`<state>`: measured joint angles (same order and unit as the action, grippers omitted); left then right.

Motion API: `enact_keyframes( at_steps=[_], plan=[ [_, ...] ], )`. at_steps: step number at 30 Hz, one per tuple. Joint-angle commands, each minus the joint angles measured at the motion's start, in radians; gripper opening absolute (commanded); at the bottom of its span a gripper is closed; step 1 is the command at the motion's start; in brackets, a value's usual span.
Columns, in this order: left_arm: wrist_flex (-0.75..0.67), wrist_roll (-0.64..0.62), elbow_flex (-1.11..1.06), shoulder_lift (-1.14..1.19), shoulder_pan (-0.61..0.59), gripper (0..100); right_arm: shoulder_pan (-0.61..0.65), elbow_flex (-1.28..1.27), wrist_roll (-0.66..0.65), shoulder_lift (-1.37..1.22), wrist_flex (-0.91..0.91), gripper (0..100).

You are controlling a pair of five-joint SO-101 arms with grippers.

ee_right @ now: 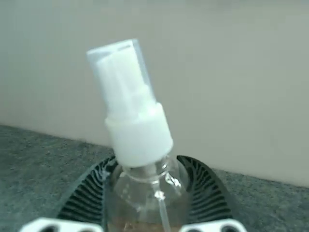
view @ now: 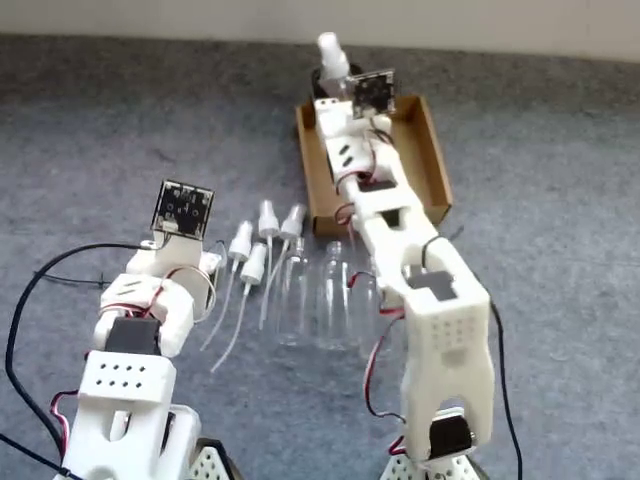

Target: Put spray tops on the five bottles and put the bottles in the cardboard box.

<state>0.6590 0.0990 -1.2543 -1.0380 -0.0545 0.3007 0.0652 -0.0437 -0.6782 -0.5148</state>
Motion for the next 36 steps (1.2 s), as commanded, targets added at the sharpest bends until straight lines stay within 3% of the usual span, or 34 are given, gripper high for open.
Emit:
enact_keyframes(
  at_steps=[1, 7, 14, 21, 36],
  plan=[
    [-0.021, -0.008, 0.007, -0.018, -0.010, 16, -0.012, 0.188, 0.014, -0.079, -0.022, 0.5],
    [-0.021, -0.008, 0.005, -0.018, -0.010, 16, -0.021, 0.312, 0.163, -0.176, 0.102, 0.5],
    [-0.021, -0.008, 0.005, -0.016, -0.010, 16, -0.028, 0.369, 0.176, -0.216, 0.219, 0.5],
    [-0.021, -0.008, 0.005, -0.016, -0.012, 16, -0.001, 0.371, -0.041, -0.228, 0.217, 1.0],
    [-0.023, -0.008, -0.002, -0.016, -0.012, 16, 0.013, 0.372, -0.040, -0.225, 0.219, 1.1]
  ],
)
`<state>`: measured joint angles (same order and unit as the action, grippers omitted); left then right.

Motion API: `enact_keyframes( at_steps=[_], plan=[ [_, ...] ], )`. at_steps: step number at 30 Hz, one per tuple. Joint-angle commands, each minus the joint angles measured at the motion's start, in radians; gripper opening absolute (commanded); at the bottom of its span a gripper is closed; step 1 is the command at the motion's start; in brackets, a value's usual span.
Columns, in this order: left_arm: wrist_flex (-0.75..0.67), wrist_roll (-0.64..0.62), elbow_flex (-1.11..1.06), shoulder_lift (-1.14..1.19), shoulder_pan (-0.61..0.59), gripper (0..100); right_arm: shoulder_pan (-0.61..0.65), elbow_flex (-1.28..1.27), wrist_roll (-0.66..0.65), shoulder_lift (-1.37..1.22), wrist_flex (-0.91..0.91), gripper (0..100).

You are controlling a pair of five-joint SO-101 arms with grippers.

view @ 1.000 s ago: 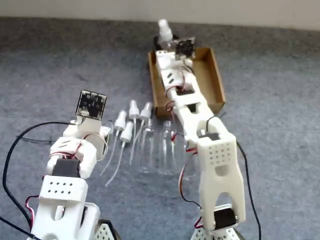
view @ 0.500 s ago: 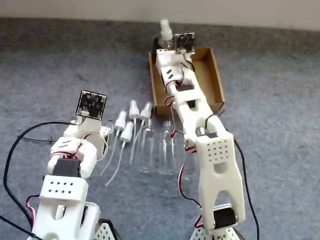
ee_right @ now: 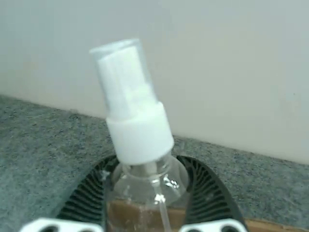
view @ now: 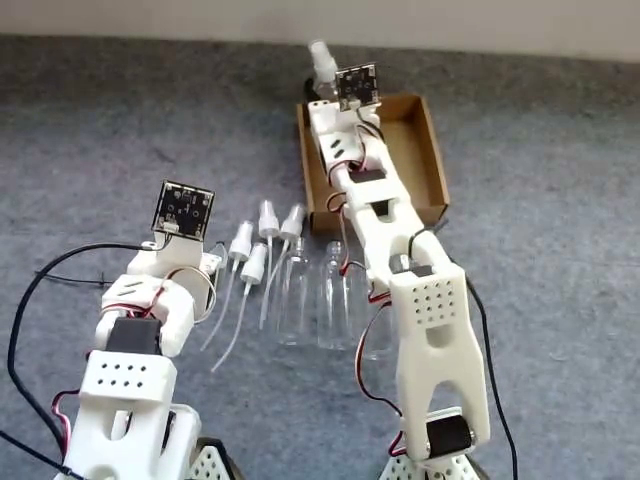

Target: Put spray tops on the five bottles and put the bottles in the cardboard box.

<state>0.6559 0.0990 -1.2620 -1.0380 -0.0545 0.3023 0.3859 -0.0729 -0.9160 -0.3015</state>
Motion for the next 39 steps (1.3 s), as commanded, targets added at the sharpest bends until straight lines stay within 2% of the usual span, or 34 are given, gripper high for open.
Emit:
enact_keyframes(
  at_steps=[1, 8, 17, 23, 37, 39],
  plan=[
    [-0.020, -0.008, 0.005, -0.016, -0.012, 16, 0.012, 0.051, -0.011, 0.013, 0.005, 1.1],
    [-0.020, -0.008, 0.004, -0.016, -0.012, 16, 0.013, 0.048, -0.011, 0.013, 0.005, 9.5],
    [-0.020, -0.008, 0.004, -0.016, -0.012, 16, 0.012, 0.050, -0.011, 0.018, 0.005, 11.6],
    [-0.020, -0.008, 0.004, -0.016, -0.012, 16, 0.015, 0.044, -0.011, 0.018, 0.005, 24.1],
    [-0.020, -0.008, 0.004, -0.016, -0.008, 16, 0.010, 0.053, -0.011, 0.048, 0.007, 24.3],
    [-0.020, -0.008, 0.004, -0.016, -0.008, 16, 0.008, 0.053, -0.011, 0.090, 0.050, 24.3]
  ],
)
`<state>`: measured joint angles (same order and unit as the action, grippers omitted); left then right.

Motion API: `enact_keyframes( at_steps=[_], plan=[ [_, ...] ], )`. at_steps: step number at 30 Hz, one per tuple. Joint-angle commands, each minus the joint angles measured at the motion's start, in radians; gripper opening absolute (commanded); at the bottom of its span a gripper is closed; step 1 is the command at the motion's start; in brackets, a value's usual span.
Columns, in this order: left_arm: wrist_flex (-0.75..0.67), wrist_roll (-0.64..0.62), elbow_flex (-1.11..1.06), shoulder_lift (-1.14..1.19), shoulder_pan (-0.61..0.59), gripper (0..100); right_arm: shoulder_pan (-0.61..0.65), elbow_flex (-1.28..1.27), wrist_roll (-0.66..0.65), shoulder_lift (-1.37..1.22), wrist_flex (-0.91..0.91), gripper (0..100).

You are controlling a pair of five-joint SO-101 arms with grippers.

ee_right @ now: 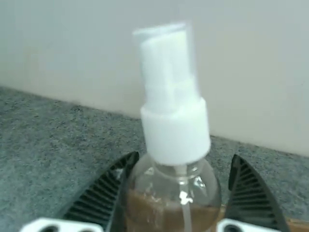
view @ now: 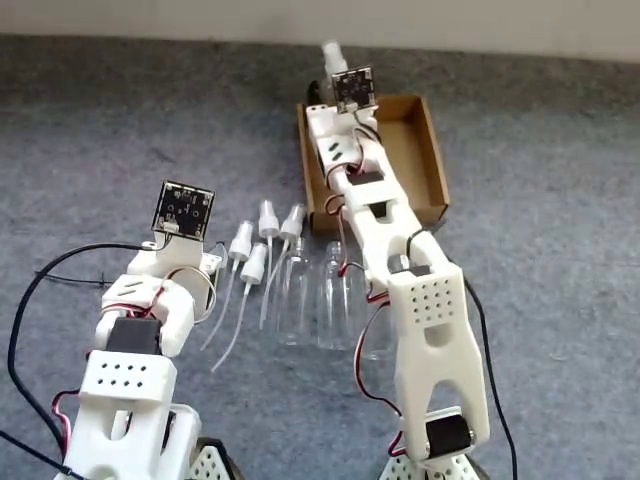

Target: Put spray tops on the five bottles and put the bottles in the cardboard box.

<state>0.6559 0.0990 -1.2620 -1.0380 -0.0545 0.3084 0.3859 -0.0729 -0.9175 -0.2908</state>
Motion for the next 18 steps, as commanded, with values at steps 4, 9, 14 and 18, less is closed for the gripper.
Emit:
enact_keyframes(
  at_steps=[4, 9, 14, 18],
  plan=[
    [-0.020, -0.008, 0.004, -0.016, -0.007, 16, 0.004, 0.053, -0.011, 0.205, 0.139, 24.3],
    [-0.020, -0.008, 0.004, -0.016, -0.007, 16, 0.005, 0.053, -0.011, 0.331, 0.209, 24.3],
    [-0.020, -0.008, 0.004, -0.016, -0.007, 16, 0.002, 0.053, -0.011, 0.467, 0.358, 24.2],
    [-0.020, -0.008, 0.004, -0.016, -0.010, 16, 0.002, 0.053, -0.014, 0.610, 0.608, 24.2]
  ],
)
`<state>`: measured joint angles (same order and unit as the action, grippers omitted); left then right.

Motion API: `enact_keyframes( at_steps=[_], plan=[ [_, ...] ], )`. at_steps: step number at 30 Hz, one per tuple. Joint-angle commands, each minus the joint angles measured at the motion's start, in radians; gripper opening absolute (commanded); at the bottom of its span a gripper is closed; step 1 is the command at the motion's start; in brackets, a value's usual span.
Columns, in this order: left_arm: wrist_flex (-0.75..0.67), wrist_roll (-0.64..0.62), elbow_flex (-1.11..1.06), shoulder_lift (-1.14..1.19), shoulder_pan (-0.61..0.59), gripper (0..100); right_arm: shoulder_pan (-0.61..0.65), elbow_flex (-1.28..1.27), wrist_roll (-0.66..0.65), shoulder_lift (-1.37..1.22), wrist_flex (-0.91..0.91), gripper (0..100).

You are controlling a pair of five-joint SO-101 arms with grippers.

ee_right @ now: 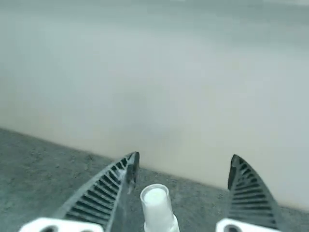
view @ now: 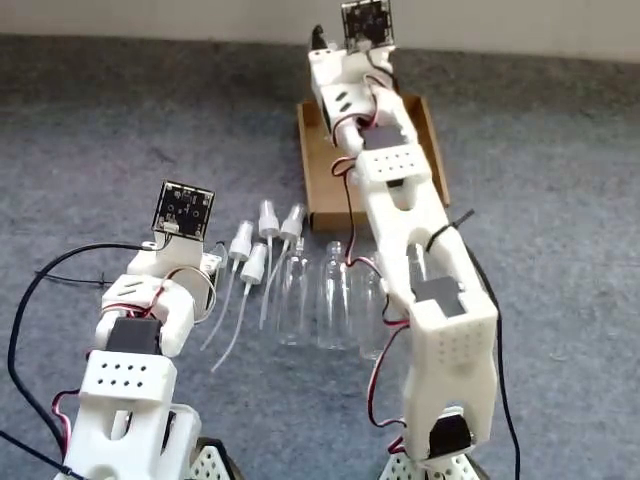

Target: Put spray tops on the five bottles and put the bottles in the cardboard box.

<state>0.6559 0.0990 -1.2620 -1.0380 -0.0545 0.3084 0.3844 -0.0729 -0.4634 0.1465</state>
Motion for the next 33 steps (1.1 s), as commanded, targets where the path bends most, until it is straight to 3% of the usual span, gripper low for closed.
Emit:
enact_keyframes(
  at_steps=[1, 7, 12, 24, 33],
  plan=[
    [-0.020, -0.008, 0.004, -0.016, -0.010, 16, 0.002, 0.054, -0.015, 0.193, 0.251, 24.2],
    [-0.020, -0.008, 0.002, -0.016, -0.012, 16, 0.001, 0.051, -0.018, 0.358, 0.662, 24.2],
    [-0.051, -0.008, -0.018, -0.016, -0.012, 16, -0.016, 0.047, -0.018, 0.453, 0.889, 24.2],
    [-0.097, -0.008, -0.045, -0.016, -0.013, 16, -0.021, 0.042, -0.020, 0.628, 1.333, 24.3],
    [-0.094, -0.008, -0.045, -0.016, -0.013, 16, -0.099, 0.031, -0.098, 0.641, 1.524, 24.5]
  ],
)
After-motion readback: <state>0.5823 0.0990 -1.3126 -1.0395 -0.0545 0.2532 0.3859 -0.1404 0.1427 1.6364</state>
